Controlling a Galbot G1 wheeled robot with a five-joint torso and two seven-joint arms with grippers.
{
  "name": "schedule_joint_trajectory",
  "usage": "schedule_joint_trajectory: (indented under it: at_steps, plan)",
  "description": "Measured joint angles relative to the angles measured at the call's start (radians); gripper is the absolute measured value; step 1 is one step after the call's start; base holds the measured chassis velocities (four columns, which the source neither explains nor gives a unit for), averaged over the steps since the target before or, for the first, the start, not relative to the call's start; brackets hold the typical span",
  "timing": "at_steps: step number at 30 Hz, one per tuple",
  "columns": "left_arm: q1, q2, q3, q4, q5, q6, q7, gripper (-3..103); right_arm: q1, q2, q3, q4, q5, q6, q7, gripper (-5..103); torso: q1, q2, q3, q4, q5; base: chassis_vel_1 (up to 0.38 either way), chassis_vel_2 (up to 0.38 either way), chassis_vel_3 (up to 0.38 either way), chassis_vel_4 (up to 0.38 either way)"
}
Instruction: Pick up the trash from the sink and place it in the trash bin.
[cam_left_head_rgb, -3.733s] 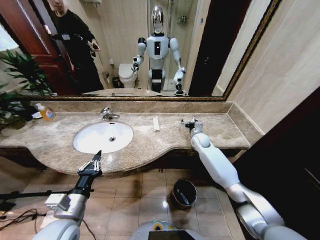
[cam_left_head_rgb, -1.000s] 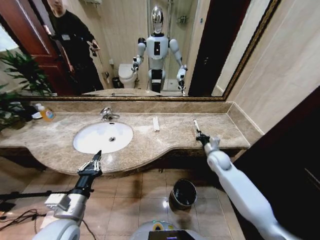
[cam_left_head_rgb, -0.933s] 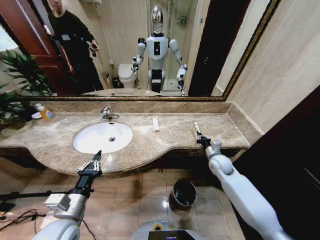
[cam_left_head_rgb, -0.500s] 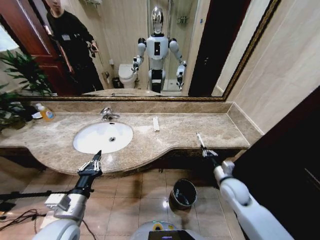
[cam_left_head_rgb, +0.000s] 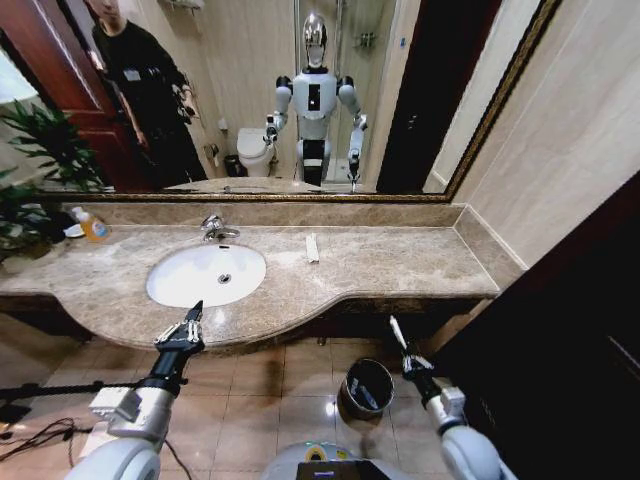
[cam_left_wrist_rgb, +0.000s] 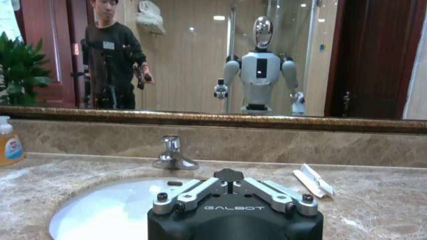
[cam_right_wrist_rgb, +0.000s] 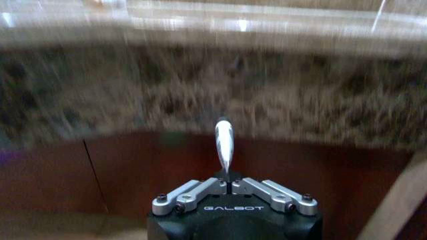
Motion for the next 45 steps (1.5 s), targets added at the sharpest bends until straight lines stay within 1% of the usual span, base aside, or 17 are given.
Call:
schedule_joint_trajectory:
  at_steps: [1,4,5,8,9,12,13,19,23,24,25,27,29,31,39,45]
  plan:
    - [0.000,0.000,0.000,0.000,0.000,0.000,0.000,0,0.000,0.000,0.000,0.000,0.000,0.000,0.000,0,0.000,0.000,0.000,0.0000,0.0000,0.000,0.000,0.000,0.000]
    - [0.000,0.000,0.000,0.000,0.000,0.000,0.000,0,0.059,0.034,-0.021,-0.129,-0.040,0.011,-0.013,0,0.000,0.000,0.000,0.0000,0.0000,0.000,0.000,0.000,0.000]
    - [0.000,0.000,0.000,0.000,0.000,0.000,0.000,0,0.059,0.034,-0.021,-0.129,-0.040,0.011,-0.013,0,0.000,0.000,0.000,0.0000,0.0000,0.000,0.000,0.000,0.000]
    - [0.000,0.000,0.000,0.000,0.000,0.000,0.000,0,0.101,0.064,-0.031,-0.231,-0.069,0.020,-0.034,0,0.000,0.000,0.000,0.0000,-0.0001,0.000,0.000,0.000,0.000]
    - [0.000,0.000,0.000,0.000,0.000,0.000,0.000,0,0.101,0.064,-0.031,-0.231,-0.069,0.020,-0.034,0,0.000,0.000,0.000,0.0000,-0.0001,0.000,0.000,0.000,0.000]
    - [0.000,0.000,0.000,0.000,0.000,0.000,0.000,0,0.131,0.096,-0.042,-0.326,-0.094,0.033,-0.050,0,0.000,0.000,0.000,0.0000,-0.0001,0.000,0.000,0.000,0.000]
    - [0.000,0.000,0.000,0.000,0.000,0.000,0.000,0,0.131,0.096,-0.042,-0.326,-0.094,0.033,-0.050,0,0.000,0.000,0.000,0.0000,-0.0001,0.000,0.000,0.000,0.000]
    - [0.000,0.000,0.000,0.000,0.000,0.000,0.000,0,0.187,0.149,-0.051,-0.485,-0.169,0.065,-0.075,0,0.000,0.000,0.000,0.0000,-0.0002,0.000,0.000,0.000,0.000]
    - [0.000,0.000,0.000,0.000,0.000,0.000,0.000,0,0.213,0.170,-0.052,-0.546,-0.197,0.073,-0.078,0,0.000,0.000,0.000,0.0000,-0.0002,0.000,0.000,0.000,0.000]
    - [0.000,0.000,0.000,0.000,0.000,0.000,0.000,0,0.231,0.186,-0.052,-0.589,-0.222,0.082,-0.080,0,0.000,0.000,0.000,0.0000,0.0000,0.000,0.000,0.000,0.000]
    - [0.000,0.000,0.000,0.000,0.000,0.000,0.000,0,0.231,0.186,-0.052,-0.589,-0.222,0.082,-0.080,0,0.000,0.000,0.000,0.0000,0.0000,0.000,0.000,0.000,0.000]
    - [0.000,0.000,0.000,0.000,0.000,0.000,0.000,0,0.257,0.208,-0.047,-0.645,-0.247,0.090,-0.080,0,0.000,0.000,0.000,-0.0001,-0.0005,0.000,0.000,0.000,0.000]
    - [0.000,0.000,0.000,0.000,0.000,0.000,0.000,0,0.268,0.217,-0.046,-0.665,-0.254,0.093,-0.080,0,0.000,0.000,0.000,-0.0001,0.0000,0.000,0.000,0.000,0.000]
    - [0.000,0.000,0.000,0.000,0.000,0.000,0.000,0,0.296,0.236,-0.040,-0.714,-0.273,0.097,-0.080,0,0.000,0.000,0.000,0.0000,-0.0003,0.000,0.000,0.000,0.000]
    - [0.000,0.000,0.000,0.000,0.000,0.000,0.000,0,0.359,0.283,-0.031,-0.802,-0.308,0.096,-0.078,0,0.000,0.000,0.000,-0.0001,0.0000,0.000,0.000,0.000,0.000]
    - [0.000,0.000,0.000,0.000,0.000,0.000,0.000,0,0.407,0.295,-0.028,-0.843,-0.317,0.086,-0.062,0,0.000,0.000,0.000,0.0000,-0.0002,0.000,0.000,0.000,0.000]
